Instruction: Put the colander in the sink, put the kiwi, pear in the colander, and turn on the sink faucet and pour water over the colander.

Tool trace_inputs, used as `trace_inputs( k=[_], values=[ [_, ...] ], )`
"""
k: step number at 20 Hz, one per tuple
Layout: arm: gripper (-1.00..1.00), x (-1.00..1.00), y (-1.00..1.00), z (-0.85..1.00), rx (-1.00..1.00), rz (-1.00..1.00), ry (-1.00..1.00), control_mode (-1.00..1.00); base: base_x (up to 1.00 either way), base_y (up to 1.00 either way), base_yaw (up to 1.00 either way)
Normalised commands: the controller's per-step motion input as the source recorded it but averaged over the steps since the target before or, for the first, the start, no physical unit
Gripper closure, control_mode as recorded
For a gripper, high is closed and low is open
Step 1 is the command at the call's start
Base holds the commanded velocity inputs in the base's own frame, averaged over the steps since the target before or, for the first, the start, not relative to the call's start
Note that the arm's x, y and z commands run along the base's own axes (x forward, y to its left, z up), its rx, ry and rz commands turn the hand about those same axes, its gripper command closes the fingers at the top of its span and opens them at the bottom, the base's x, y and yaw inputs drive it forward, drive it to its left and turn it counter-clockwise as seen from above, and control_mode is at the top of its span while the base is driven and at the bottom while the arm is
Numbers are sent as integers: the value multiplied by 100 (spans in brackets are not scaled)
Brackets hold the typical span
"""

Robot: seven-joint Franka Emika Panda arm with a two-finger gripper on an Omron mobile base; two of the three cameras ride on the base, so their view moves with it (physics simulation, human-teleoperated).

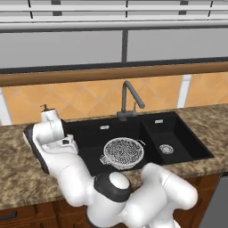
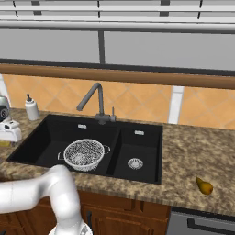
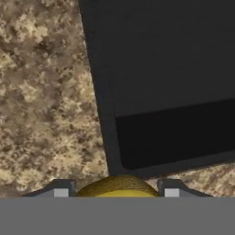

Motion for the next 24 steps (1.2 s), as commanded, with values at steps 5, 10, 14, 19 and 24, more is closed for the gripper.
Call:
trace_inputs(
  k=[5, 10, 14, 19, 24],
  values=[
    [100, 0, -100, 0, 0, -28, -1, -100, 0, 0, 0],
    [100, 5, -100, 0, 0, -27, 0, -100, 0, 0, 0],
    [100, 32, -86, 0, -3, -27, 0, -100, 0, 0, 0],
    [100, 35, -73, 0, -5, -24, 0, -100, 0, 0, 0],
    [100, 39, -55, -8, -1, -6, 0, -100, 0, 0, 0]
  ],
)
